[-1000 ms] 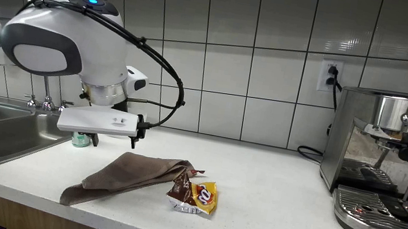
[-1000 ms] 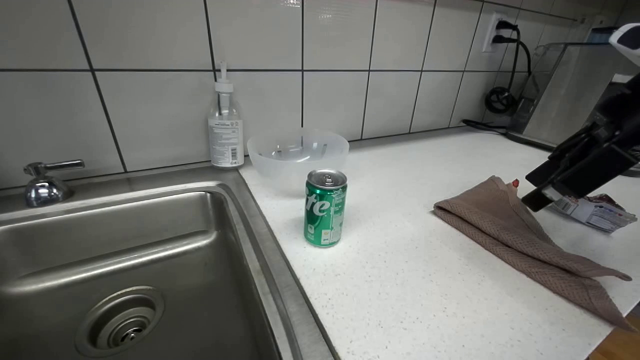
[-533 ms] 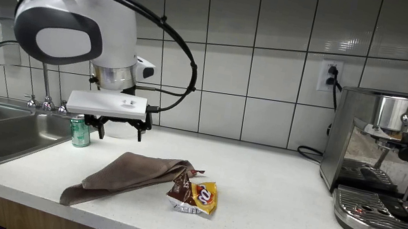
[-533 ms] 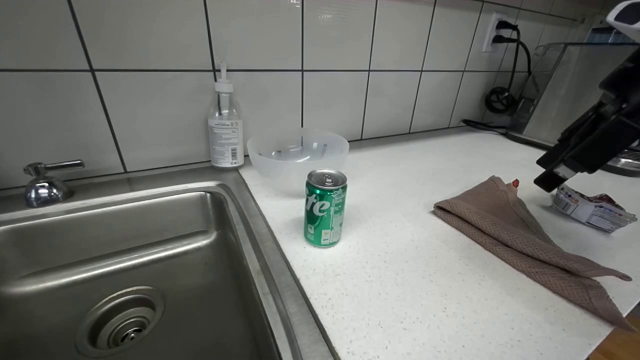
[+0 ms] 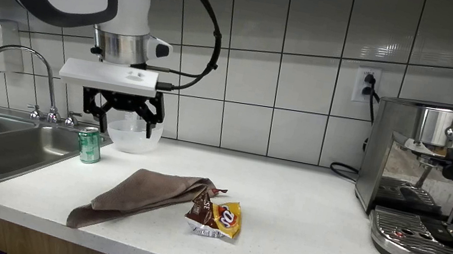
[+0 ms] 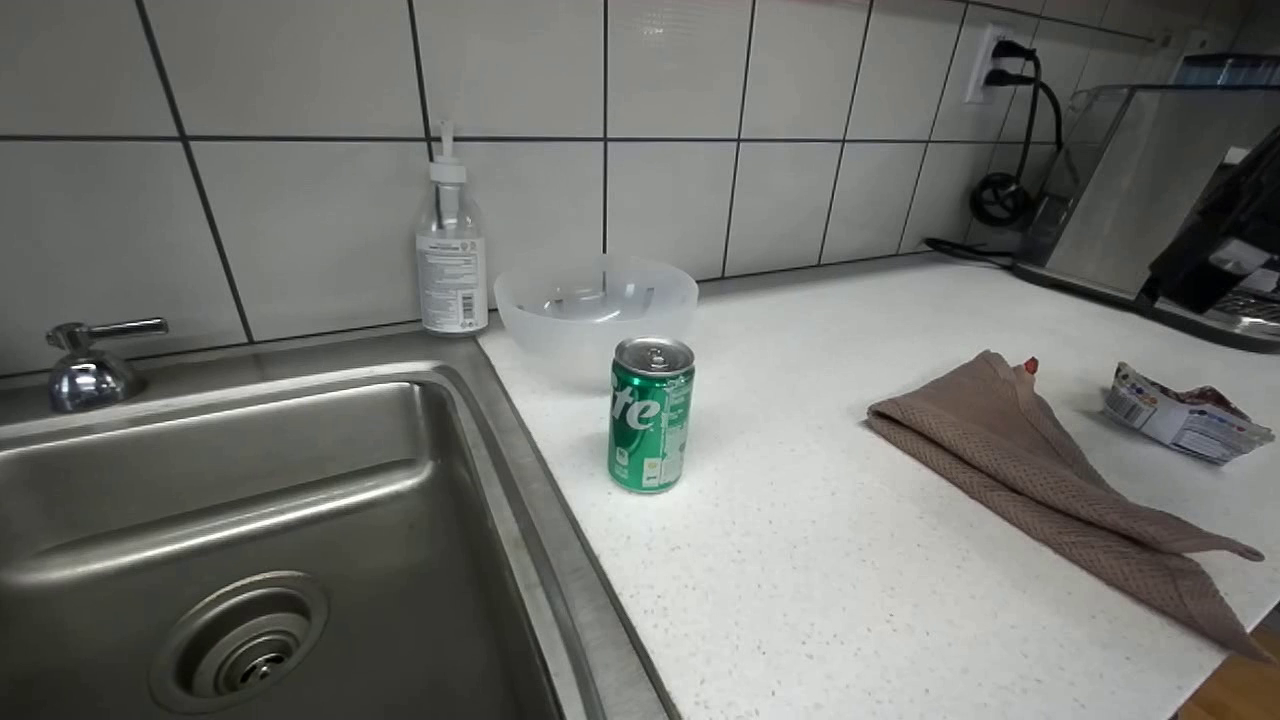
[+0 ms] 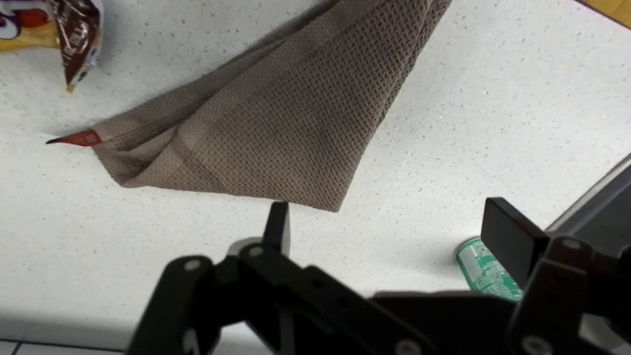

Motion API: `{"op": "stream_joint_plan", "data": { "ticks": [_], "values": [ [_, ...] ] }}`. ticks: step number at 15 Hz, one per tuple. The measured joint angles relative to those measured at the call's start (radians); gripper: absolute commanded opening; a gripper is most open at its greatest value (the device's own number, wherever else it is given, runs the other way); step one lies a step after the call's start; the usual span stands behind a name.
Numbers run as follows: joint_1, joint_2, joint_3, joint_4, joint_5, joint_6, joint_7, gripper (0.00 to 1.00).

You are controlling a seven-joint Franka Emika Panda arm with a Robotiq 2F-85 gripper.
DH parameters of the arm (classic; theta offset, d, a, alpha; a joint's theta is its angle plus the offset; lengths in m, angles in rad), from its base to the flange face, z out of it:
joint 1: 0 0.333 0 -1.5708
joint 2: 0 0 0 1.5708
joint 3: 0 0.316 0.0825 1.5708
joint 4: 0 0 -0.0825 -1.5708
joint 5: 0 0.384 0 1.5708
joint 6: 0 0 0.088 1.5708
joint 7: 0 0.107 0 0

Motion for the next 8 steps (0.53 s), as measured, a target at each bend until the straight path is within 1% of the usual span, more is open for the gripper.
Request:
{"op": "stream_joint_plan", "data": {
  "ticks": [2, 3, 5, 8],
  "values": [
    [0.083, -0.019, -0.103, 0.000, -0.117, -0.008, 0.095, 1.00],
    [0.111, -0.024, -0.136, 0.001, -0.165, -0.011, 0.136, 1.00],
    [0.155, -0.031, -0.185, 0.005, -0.249, -0.020, 0.216, 1.00],
    [0.202, -0.033, -0.228, 0.015, -0.333, -0.043, 0.304, 1.00]
  ]
}}
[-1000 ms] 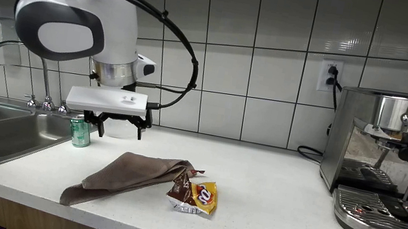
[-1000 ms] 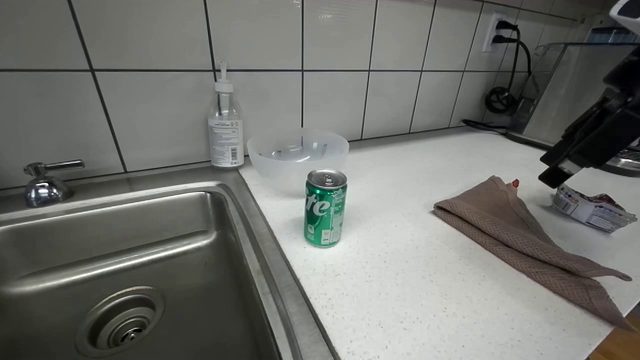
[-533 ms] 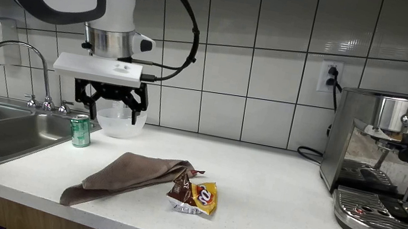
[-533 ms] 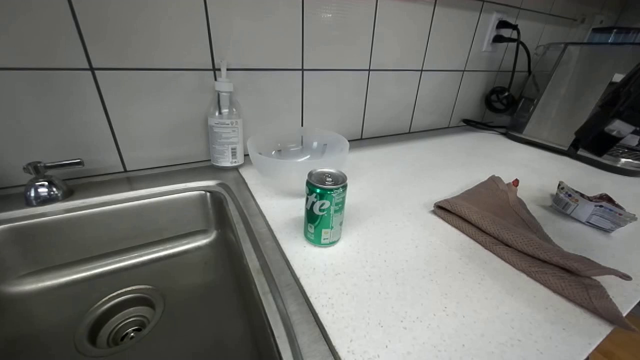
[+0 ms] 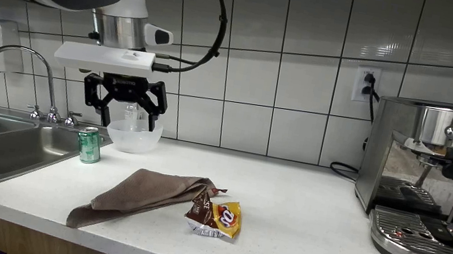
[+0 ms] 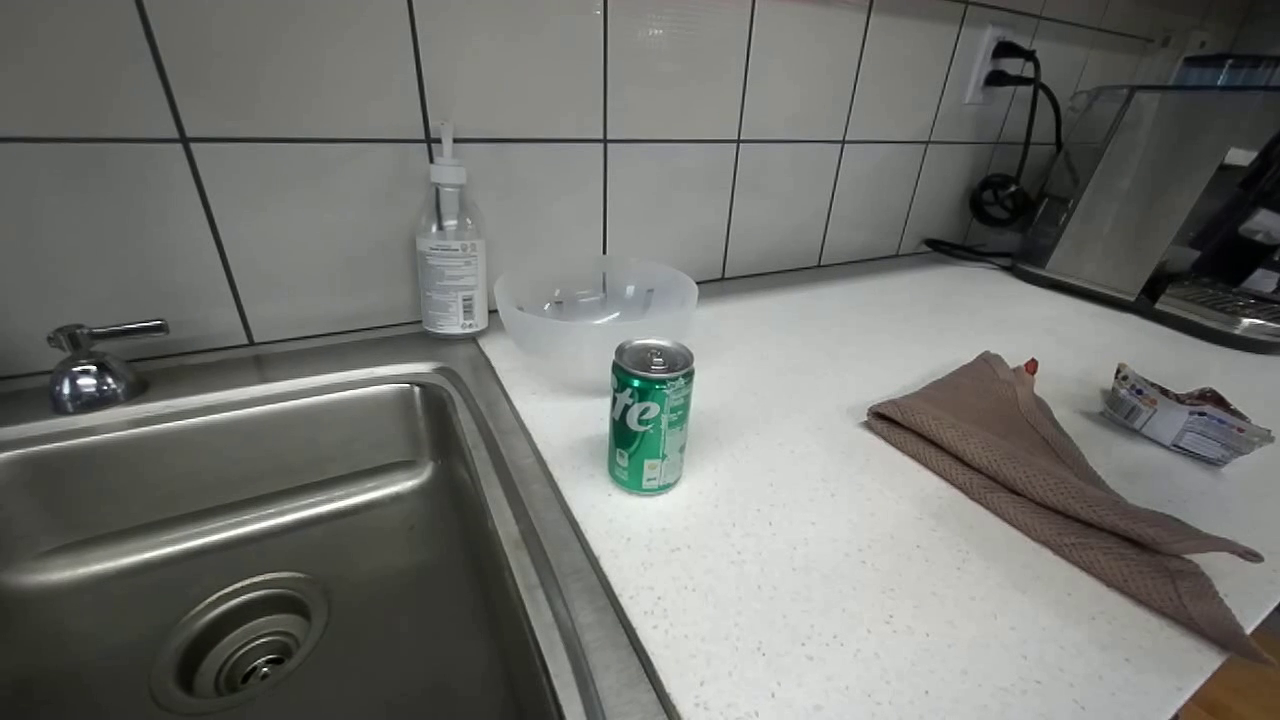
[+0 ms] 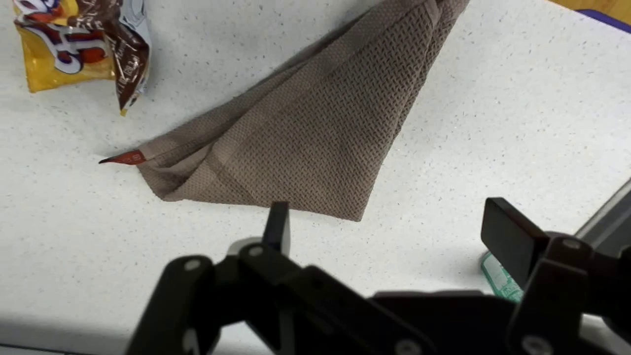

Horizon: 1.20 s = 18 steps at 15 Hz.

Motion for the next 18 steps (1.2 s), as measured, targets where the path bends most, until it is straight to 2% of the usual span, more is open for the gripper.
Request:
{"op": "stream_joint_plan", "data": {
  "ticks": [8, 18],
  "values": [
    [0.079, 0.000, -0.062, 0.033, -0.074, -0.096, 0.080, 1.00],
    [0.105, 0.012, -0.073, 0.043, -0.075, -0.141, 0.088, 1.00]
  ]
}}
